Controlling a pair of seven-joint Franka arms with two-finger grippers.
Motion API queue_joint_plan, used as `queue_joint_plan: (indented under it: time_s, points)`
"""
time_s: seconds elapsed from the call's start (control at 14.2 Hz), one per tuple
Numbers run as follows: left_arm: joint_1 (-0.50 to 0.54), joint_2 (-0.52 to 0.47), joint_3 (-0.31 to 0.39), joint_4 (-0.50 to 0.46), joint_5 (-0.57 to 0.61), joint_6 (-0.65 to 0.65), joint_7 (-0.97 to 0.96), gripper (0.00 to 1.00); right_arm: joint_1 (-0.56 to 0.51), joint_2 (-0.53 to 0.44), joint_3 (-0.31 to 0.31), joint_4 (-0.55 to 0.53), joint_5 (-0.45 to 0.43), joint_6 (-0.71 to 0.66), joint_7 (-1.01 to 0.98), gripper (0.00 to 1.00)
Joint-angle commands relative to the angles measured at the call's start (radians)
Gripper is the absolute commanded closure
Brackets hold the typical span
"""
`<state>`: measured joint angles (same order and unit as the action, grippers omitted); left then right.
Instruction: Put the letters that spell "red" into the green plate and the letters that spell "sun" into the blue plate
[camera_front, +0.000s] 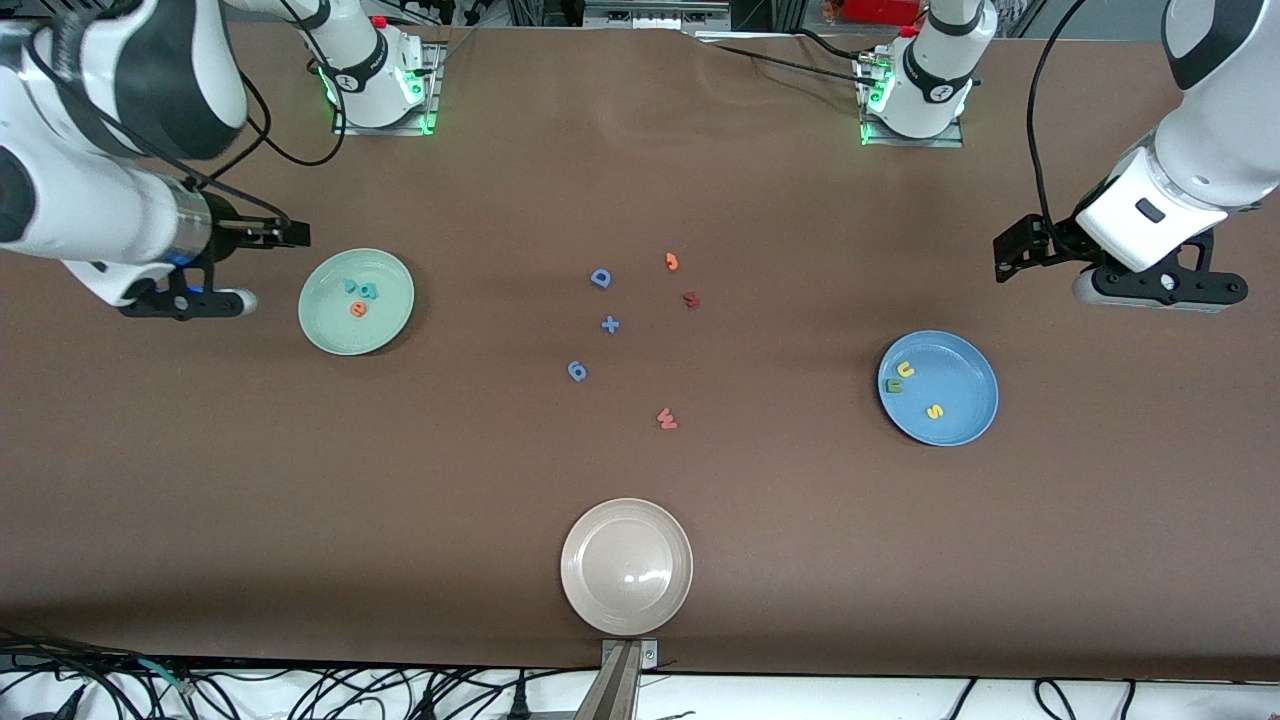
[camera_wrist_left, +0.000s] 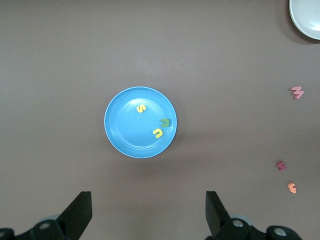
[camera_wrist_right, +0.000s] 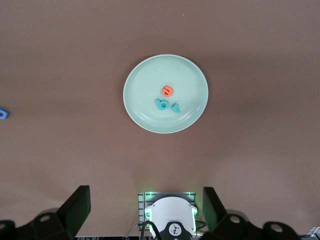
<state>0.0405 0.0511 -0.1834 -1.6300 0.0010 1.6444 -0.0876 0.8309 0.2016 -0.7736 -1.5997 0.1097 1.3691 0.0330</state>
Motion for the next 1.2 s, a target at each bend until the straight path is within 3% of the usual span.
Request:
queue_joint_plan:
  time_s: [0.0, 0.35, 0.64, 0.71, 0.92, 1.13]
  points:
    - [-0.002, 0.016, -0.002, 0.035, 0.001, -0.025, -0.008, 0.00, -0.001, -0.001, -0.038, 0.096, -0.005, -0.073, -0.016, 0.01]
    - [-0.002, 0.016, -0.002, 0.035, 0.001, -0.025, -0.008, 0.00, -0.009, 0.007, -0.069, 0.118, -0.010, -0.058, -0.053, 0.00]
    - [-0.002, 0.016, -0.002, 0.035, 0.001, -0.025, -0.008, 0.00, -0.051, 0.013, -0.059, 0.118, -0.005, -0.044, -0.088, 0.00]
    - [-0.002, 0.016, -0.002, 0.035, 0.001, -0.025, -0.008, 0.00, -0.096, 0.013, -0.029, 0.119, -0.004, -0.042, -0.088, 0.00]
    - [-0.002, 0.016, -0.002, 0.035, 0.001, -0.025, -0.008, 0.00, -0.332, 0.001, 0.224, 0.119, -0.008, -0.042, -0.088, 0.00]
    - [-0.002, 0.016, -0.002, 0.035, 0.001, -0.025, -0.008, 0.00, -0.513, -0.001, 0.411, 0.121, -0.024, -0.041, -0.087, 0.00]
